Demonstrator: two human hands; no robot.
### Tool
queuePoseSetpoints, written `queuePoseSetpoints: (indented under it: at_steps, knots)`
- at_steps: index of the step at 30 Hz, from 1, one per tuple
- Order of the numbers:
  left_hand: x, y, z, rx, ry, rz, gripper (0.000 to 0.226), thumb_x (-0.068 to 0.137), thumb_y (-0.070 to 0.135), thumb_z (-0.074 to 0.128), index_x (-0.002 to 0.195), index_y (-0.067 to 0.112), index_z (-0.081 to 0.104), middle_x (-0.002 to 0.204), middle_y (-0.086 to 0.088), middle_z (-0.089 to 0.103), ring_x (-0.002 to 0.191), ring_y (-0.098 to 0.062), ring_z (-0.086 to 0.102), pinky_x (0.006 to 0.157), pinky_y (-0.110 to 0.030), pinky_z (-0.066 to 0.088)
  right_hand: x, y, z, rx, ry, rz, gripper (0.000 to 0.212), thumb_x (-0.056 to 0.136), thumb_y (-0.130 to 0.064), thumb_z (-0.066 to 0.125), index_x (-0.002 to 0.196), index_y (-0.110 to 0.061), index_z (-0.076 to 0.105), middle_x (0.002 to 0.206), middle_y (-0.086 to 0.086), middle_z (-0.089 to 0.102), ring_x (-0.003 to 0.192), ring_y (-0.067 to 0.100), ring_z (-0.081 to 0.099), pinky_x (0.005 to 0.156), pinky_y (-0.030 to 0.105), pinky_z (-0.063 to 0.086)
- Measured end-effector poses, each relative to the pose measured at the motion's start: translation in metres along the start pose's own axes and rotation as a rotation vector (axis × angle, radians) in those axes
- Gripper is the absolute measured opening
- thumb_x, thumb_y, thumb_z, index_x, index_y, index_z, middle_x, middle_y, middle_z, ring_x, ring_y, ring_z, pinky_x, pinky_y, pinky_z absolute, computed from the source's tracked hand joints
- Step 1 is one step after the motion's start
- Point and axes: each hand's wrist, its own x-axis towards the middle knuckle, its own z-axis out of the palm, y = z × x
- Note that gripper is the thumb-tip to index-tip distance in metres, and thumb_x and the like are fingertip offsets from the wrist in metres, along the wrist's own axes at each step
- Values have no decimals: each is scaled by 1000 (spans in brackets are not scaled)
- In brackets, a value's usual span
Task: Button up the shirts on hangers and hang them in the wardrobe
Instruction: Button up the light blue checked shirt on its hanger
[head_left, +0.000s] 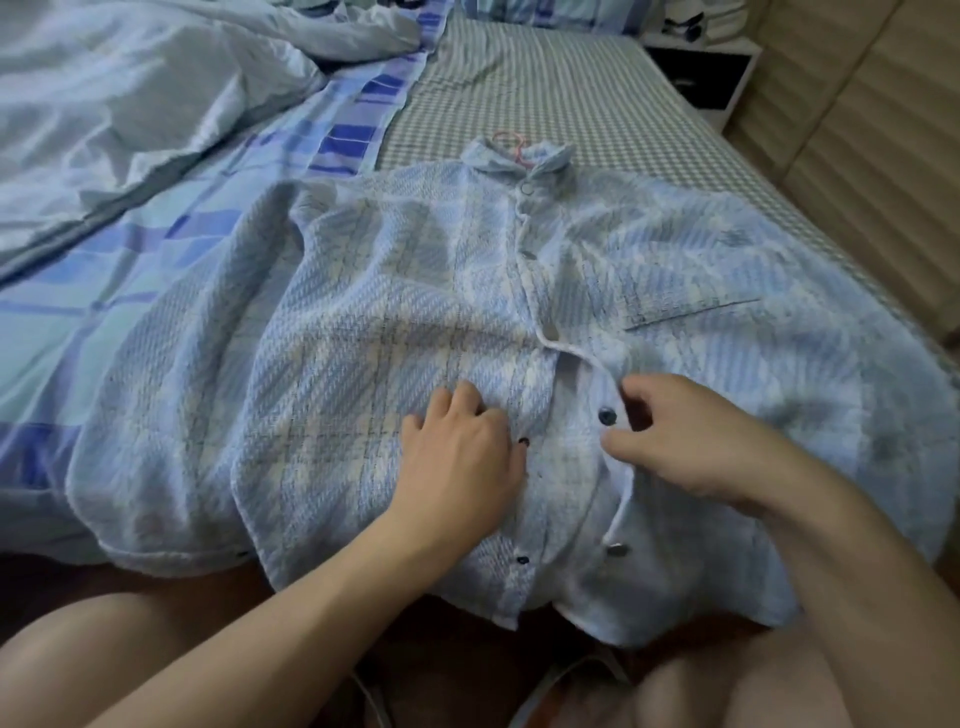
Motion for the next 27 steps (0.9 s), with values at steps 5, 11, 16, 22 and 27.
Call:
queuePoseSetpoints:
  at_steps: [5,11,16,22,27]
  knots:
    - [-1,6,5,-13,89,-70,52,89,74,44,97,23,47,101,5,47,95,-19,46,81,-41,41,0,-17,24,48,167,-78,18,97,-28,62,90,-23,45,79,-3,55,65,13,52,55,31,39]
    - [4,10,-3,-14,47,-52,20,90,36,57,89,18,50,98,0,48,93,-26,49,74,-40,38,10,-3,27,-5,472,-187,9,94,-16,59,88,-22,62,84,-5,54,70,10,50,56,28,33]
    - [-1,2,-41,-155,-50,-39,21,100,31,50,88,15,42,77,-5,56,71,-30,54,58,-41,38,12,6,35,20,564,-338,19,94,-8,61,106,-14,74,100,-7,57,95,14,54,78,22,40]
    - [-4,-15,-61,-185,-157,-70,31,99,28,57,72,14,50,70,-3,57,64,-19,53,52,-34,36,-2,-6,44,59,443,-470,38,102,-7,47,135,-19,61,122,-7,64,103,2,57,86,5,40]
    - [-4,-4,-48,-402,-127,-79,27,100,26,59,77,21,45,67,4,54,62,-13,49,52,-29,29,5,-10,48,272,291,-390,30,101,-13,50,119,-27,70,101,-21,67,88,-3,62,72,13,48]
